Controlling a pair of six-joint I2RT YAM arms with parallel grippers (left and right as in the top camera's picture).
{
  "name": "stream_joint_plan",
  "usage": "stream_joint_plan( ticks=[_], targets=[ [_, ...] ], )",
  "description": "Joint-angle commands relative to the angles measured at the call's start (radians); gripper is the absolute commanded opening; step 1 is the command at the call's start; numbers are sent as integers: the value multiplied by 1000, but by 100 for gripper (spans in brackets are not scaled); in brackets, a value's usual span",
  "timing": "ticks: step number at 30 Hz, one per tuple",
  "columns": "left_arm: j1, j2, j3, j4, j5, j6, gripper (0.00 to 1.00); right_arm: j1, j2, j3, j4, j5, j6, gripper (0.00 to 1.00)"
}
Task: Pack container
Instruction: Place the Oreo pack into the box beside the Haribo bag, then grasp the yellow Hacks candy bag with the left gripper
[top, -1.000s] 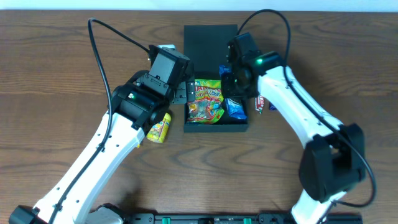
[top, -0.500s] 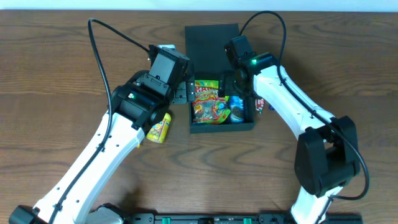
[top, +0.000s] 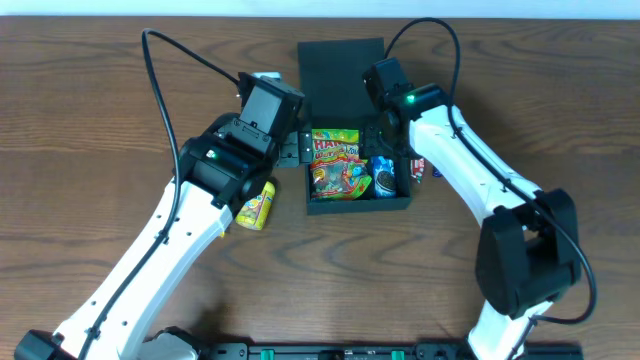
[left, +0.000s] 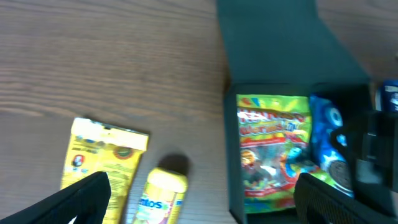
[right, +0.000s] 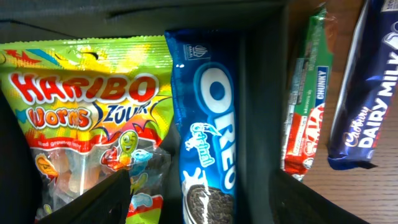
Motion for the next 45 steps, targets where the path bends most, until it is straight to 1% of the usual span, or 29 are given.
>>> stream_joint_plan(
  ticks=[1,4,8,11,13,21,25,29,32,35,38,40,43,45],
  targets=[
    [39,-3,-29,-19,-43,11,95,-23,-83,10,-7,11,-51,71],
    [65,-3,-59,-38,-38,14,95,-42,-153,10,-23,10,-100,76],
    [67,-3,-102,-34,-25,14,96,-81,-222,10,-31,2,-153,82],
    [76,-3,-144,-34,-58,14,95,-122,-232,8,-34,-71,-180,82],
    [105,-3,-188,-24,-69,8,95,-153,-232,-6,-33,-118,-183,82],
    [211,-3,-294,-6,-61,3,95,-179,-232,-43,-25,-121,-191,83],
    [233,-2,-333,41,-69,56,95,-178,-232,-43,-14,-121,-191,84],
    [259,4,-367,64,-87,59,96,-178,-232,-43,-15,-121,-206,85],
    [291,6,-414,113,-80,62,95,-178,-232,-43,-15,-121,-209,85],
    [303,8,-459,157,-50,109,95,-178,-232,-43,-15,-121,-210,86],
    [303,10,-516,222,-50,135,95,-178,-232,-43,-13,-121,-213,86],
    [303,10,-550,274,-49,167,96,-178,-232,-43,-10,-121,-213,86],
    [303,10,-590,343,5,244,95,-178,-232,-43,-7,-121,-213,87],
    [303,10,-609,372,20,266,95,-178,-232,-43,-7,-121,-213,86]
  ],
)
